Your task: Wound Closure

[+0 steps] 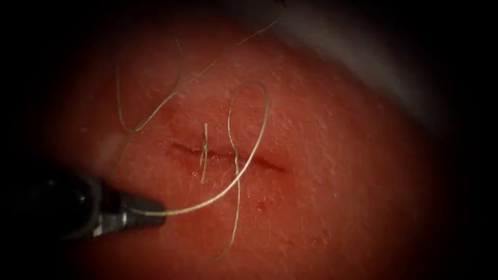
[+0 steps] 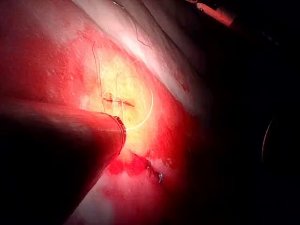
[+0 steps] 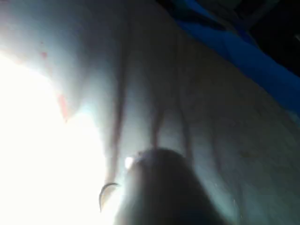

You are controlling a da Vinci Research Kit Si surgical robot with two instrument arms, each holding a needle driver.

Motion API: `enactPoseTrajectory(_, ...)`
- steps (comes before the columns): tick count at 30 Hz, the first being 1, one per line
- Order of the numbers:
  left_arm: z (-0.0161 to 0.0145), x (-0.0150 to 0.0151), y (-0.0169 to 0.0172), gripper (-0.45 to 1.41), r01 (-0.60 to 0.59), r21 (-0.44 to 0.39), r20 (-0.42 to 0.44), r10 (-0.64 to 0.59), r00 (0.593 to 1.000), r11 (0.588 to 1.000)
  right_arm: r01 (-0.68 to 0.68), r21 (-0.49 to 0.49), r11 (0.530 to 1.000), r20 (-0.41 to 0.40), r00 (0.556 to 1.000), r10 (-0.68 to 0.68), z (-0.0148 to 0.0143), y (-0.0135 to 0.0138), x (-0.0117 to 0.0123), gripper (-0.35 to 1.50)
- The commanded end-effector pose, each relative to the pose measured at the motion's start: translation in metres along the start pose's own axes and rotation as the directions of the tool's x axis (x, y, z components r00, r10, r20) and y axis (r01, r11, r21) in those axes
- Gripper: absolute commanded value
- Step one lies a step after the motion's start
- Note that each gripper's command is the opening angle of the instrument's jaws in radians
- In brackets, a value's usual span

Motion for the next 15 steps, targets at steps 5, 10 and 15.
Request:
enactPoseTrajectory(5,0.0006,-0.0002,0.0002,-0.35,0.0,-0.005,0.0,0.0,1.0,1.0,-0.019,-0.016,1.0,-0.048,0.999,0.018,-0.0058,0.0018,0.0006,1.48)
enactPoseTrajectory(10,0.0007,-0.0002,0.0001,-0.35,0.0,-0.004,0.0,0.0,1.0,1.0,-0.107,0.066,0.992,-0.102,0.988,0.113,-0.0134,-0.002,-0.0035,1.47)
enactPoseTrajectory(15,0.0012,-0.0001,0.0001,-0.35,0.001,-0.003,0.0,-0.001,1.0,1.0,-0.147,0.184,0.972,-0.125,0.977,0.172,-0.0196,-0.0083,-0.0075,1.41)
